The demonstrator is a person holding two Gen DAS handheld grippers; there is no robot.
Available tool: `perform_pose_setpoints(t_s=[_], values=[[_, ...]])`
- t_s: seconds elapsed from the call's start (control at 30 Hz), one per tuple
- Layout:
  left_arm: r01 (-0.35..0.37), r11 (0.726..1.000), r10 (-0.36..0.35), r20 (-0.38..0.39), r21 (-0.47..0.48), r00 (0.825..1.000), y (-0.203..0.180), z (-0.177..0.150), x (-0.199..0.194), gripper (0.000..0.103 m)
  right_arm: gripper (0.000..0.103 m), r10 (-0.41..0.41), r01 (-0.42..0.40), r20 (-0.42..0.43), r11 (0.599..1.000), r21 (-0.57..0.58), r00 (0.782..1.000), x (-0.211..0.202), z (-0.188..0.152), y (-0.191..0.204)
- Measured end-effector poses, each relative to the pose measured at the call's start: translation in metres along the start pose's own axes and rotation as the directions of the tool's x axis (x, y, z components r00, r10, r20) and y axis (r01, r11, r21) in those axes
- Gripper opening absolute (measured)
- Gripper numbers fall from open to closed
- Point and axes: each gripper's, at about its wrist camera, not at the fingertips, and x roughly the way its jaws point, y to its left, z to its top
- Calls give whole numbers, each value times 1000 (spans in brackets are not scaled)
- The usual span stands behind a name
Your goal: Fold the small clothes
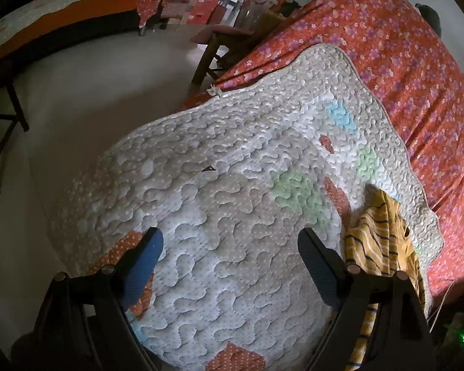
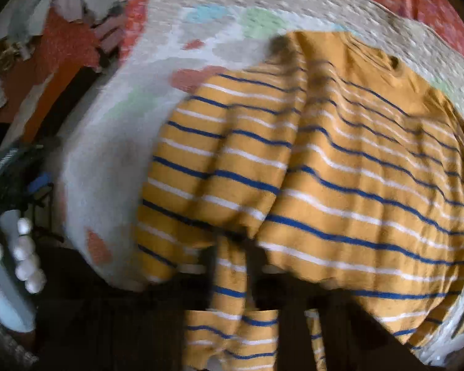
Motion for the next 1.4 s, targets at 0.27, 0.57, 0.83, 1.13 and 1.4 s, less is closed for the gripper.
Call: perform_pose_setpoints(t_s=[0.27,0.57,0.83,1.13,1.4], values=[[-27,998,29,36,-57,999,13,2,-7,88,1,175,-175,-1,984,-36,985,23,64,56],[-102,987,115,107,-121,988,38,5,-23,88,3,390,-391,-38,920,-29,920,70,136,137],[-104,986,114,69,-129,991,35,4,-12,88,57,40,-33,76,995,-97,996,3,54,43],[-125,992,128,130,-32,983,5,-3,-20,88,9,151,-158,-54,977,-143,987,39,33,74],[-169,967,197,137,-190,971,51,2,-31,88,42,401,-423,-174,898,-120,900,110,90,145]])
